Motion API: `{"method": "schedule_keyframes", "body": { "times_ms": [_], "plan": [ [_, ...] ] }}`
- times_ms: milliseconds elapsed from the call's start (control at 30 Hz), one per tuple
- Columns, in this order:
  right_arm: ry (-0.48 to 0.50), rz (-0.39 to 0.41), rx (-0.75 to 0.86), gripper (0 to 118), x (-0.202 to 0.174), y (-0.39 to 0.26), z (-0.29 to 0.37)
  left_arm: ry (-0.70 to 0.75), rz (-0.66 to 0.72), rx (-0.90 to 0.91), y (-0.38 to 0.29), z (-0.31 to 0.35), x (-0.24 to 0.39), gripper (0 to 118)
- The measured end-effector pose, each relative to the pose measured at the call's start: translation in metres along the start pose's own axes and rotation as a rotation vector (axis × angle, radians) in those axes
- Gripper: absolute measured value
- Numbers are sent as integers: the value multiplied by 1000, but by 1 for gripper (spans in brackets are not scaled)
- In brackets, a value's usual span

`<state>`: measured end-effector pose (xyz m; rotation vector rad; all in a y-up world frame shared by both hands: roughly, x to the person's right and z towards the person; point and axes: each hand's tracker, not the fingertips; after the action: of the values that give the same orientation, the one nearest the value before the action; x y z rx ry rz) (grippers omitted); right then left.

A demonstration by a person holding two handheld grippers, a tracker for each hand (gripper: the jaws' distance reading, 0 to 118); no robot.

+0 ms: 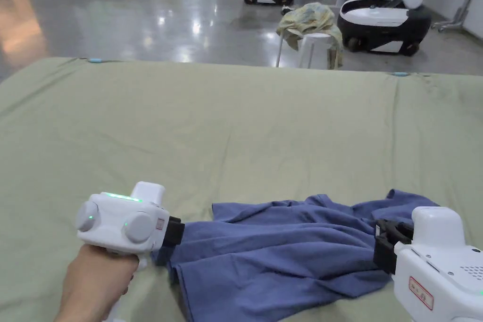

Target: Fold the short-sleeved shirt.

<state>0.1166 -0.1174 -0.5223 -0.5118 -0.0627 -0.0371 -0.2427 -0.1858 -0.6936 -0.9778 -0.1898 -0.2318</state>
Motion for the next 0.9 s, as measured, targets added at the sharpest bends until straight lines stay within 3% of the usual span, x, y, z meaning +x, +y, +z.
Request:
{"method": "schedule_keyframes", "body": {
  "times_ms": [33, 67, 133, 233, 400, 600, 733, 767, 800, 833, 867, 900],
  "plan": [
    [-5, 3, -3, 8, 1, -1, 1, 16, -25, -23, -4, -4, 5, 73],
    [-7, 6, -5, 8, 2, -1, 2, 9, -50, -34, -8, -5, 10, 59],
    [-13, 11, -7, 8, 7, -2, 3, -70, 10, 7, -9, -3, 6, 15],
    [-29, -1, -8, 8, 20, 1, 4, -56, -57, 33, -9, 4, 14, 9],
    [-78, 3, 6, 8, 55, 14, 1, -172, 128, 166, -8, 45, -11, 8],
    [-199, -13, -101, 8, 130, 33, -44, -228, 168, 247, 2, 72, -16, 8],
    [-224, -19, -210, 11, 182, 43, -104, -238, 158, 270, 8, 73, -10, 8],
    [-212, -15, -243, 23, 190, 45, -119, -240, 157, 272, 9, 74, -9, 8],
    [-212, -12, -277, 60, 199, 47, -134, -243, 157, 273, 11, 71, -7, 8],
    [-210, 1, -310, 86, 207, 44, -155, -246, 158, 274, 13, 71, -6, 8],
    [-198, 2, -323, 98, 212, 44, -169, -249, 157, 275, 14, 70, -5, 8],
    [-210, 8, -318, 99, 214, 43, -181, -249, 153, 272, 16, 70, -4, 8]
  ]
}}
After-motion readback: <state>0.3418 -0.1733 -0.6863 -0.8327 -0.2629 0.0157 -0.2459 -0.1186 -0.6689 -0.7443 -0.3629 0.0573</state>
